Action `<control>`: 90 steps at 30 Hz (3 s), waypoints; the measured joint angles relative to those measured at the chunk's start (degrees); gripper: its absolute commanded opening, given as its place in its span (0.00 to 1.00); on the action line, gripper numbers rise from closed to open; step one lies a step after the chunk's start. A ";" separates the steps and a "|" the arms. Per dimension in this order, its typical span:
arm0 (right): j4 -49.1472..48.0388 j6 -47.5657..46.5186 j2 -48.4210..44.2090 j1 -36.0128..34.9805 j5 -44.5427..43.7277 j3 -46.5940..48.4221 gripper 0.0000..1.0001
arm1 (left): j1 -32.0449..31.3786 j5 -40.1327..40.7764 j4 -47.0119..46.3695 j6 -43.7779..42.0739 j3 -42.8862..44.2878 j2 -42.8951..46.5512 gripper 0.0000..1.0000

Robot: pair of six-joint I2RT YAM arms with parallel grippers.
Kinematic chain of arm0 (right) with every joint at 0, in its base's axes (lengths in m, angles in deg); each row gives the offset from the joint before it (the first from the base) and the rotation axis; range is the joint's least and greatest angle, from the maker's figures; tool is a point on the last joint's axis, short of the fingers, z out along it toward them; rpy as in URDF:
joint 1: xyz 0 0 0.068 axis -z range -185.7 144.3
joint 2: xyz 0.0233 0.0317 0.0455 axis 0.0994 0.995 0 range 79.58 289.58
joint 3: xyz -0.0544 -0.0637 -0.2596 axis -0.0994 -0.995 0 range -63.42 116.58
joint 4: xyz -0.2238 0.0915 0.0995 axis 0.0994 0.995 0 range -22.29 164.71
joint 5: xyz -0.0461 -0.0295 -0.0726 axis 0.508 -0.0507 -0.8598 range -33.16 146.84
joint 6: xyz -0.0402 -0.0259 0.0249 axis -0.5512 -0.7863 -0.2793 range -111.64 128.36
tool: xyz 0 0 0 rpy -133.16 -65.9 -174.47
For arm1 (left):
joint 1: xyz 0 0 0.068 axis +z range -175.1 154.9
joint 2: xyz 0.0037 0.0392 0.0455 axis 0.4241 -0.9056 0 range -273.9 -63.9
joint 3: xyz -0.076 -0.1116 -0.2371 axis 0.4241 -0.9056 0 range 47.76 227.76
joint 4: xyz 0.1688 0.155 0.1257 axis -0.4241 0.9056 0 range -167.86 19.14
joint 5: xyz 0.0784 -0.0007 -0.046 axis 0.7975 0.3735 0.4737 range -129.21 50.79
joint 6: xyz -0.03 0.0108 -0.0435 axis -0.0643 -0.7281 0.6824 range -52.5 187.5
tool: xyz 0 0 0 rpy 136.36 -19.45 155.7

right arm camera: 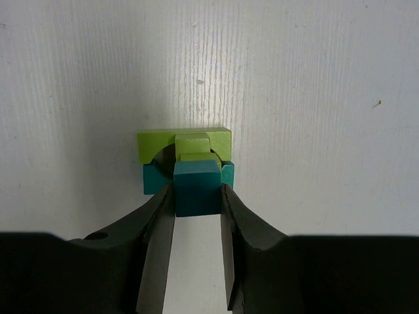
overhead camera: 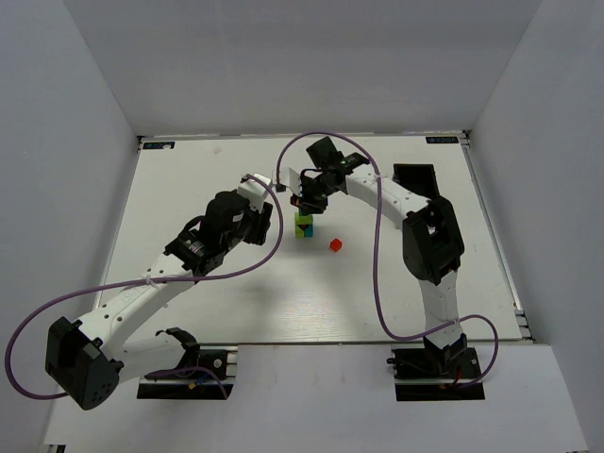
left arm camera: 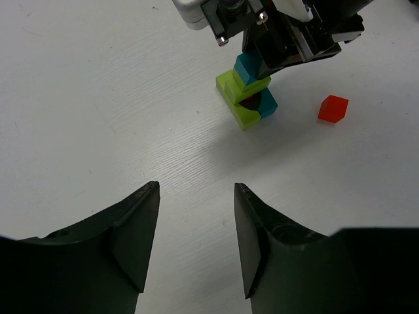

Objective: Build the wood block tower

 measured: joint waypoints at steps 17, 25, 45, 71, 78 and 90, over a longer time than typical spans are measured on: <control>-0.52 0.46 0.00 0.00 -0.46 -1.14 0.69 | 0.00 0.00 0.00 0.00 0.00 0.00 0.60; -1.73 0.57 -0.07 0.00 -1.09 -2.54 0.90 | 0.00 0.00 0.00 0.00 0.00 0.00 0.60; -10.10 -7.89 -25.22 8.70 -1.99 -33.53 0.21 | 0.00 0.02 -0.02 -0.15 0.00 0.44 0.14; -8.83 -31.32 -15.80 8.09 6.88 -36.24 0.61 | 0.00 0.28 -0.02 -0.15 -0.07 0.66 0.49; -10.84 -30.69 -15.69 7.10 6.16 -36.24 0.59 | 0.00 0.28 0.00 -0.15 -0.07 0.66 0.49; -11.56 -30.60 -13.94 6.23 5.03 -36.24 0.38 | 0.00 0.28 -0.02 -0.15 -0.07 0.66 0.49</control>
